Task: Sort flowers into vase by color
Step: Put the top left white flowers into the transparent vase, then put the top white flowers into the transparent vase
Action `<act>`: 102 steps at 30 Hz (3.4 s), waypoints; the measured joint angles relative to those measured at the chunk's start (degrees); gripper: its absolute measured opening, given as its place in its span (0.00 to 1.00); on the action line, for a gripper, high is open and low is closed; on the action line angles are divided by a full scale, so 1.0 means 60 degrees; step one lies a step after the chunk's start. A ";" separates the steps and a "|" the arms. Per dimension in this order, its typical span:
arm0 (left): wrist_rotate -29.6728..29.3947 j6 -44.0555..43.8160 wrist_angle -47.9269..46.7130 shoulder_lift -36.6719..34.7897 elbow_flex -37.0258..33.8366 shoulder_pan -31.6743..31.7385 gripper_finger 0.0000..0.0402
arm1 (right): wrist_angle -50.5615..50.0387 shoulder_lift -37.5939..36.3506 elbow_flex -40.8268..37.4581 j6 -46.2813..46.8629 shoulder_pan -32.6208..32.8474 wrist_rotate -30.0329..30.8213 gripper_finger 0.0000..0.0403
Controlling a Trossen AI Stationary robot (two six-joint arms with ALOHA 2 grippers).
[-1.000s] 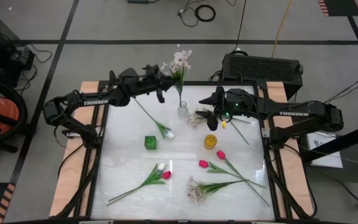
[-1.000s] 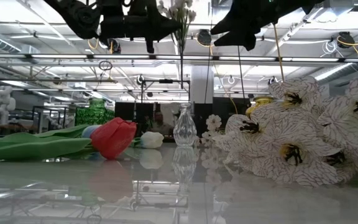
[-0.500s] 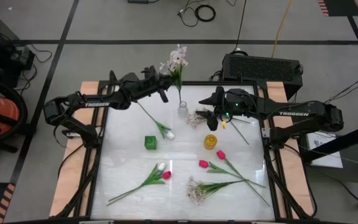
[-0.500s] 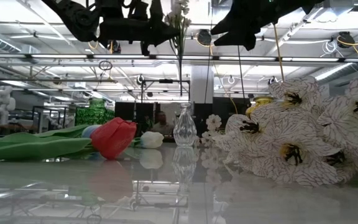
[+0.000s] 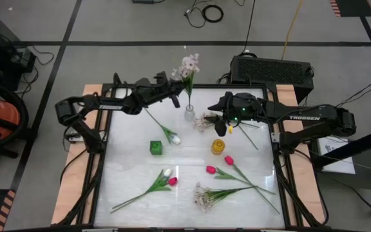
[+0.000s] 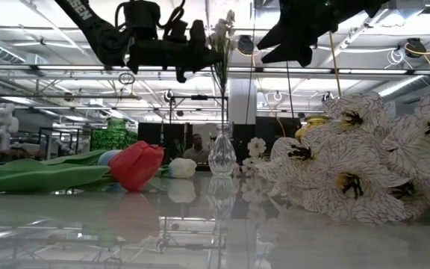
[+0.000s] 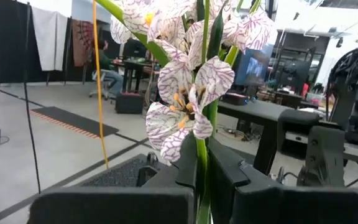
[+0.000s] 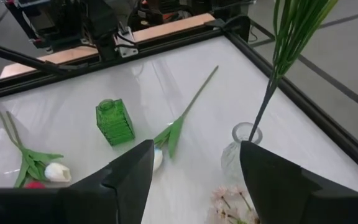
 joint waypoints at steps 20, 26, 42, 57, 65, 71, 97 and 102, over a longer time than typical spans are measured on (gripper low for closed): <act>0.0000 0.0208 -0.1580 0.0027 0.0000 0.0036 0.09 | -0.0119 0.0000 0.0000 -0.0284 0.0000 0.0004 0.57; -0.0252 0.0204 -0.1768 0.0027 0.0000 0.0036 0.27 | -0.0151 0.0000 0.0000 -0.0284 0.0000 0.0004 0.57; -0.0750 0.0182 -0.2449 -0.0043 0.0004 0.0098 0.43 | -0.0686 0.0000 0.0000 -0.0376 -0.0004 0.0020 0.57; -0.0273 0.0247 -0.3376 -0.0687 0.0011 0.0178 0.78 | -0.1063 0.0000 0.0000 -0.0539 -0.0004 0.0017 0.57; -0.0273 0.1081 -0.5293 -0.1886 0.0011 0.0204 0.85 | -0.1496 0.0000 0.0000 -0.0711 -0.0004 0.0018 0.57; -0.0273 0.1519 -0.7128 -0.2941 0.0011 0.0204 0.85 | -0.1873 0.0000 0.0000 -0.0853 -0.0004 0.0033 0.57; -0.0495 0.1206 -1.1325 -0.3572 0.0000 -0.0651 0.85 | -0.3785 0.3616 0.0000 -0.4211 -0.2173 -0.0050 0.53; -0.0494 0.1204 -1.1305 -0.3572 0.0000 -0.0799 0.85 | -0.3181 0.4390 0.0000 -0.4625 -0.2178 -0.0010 0.58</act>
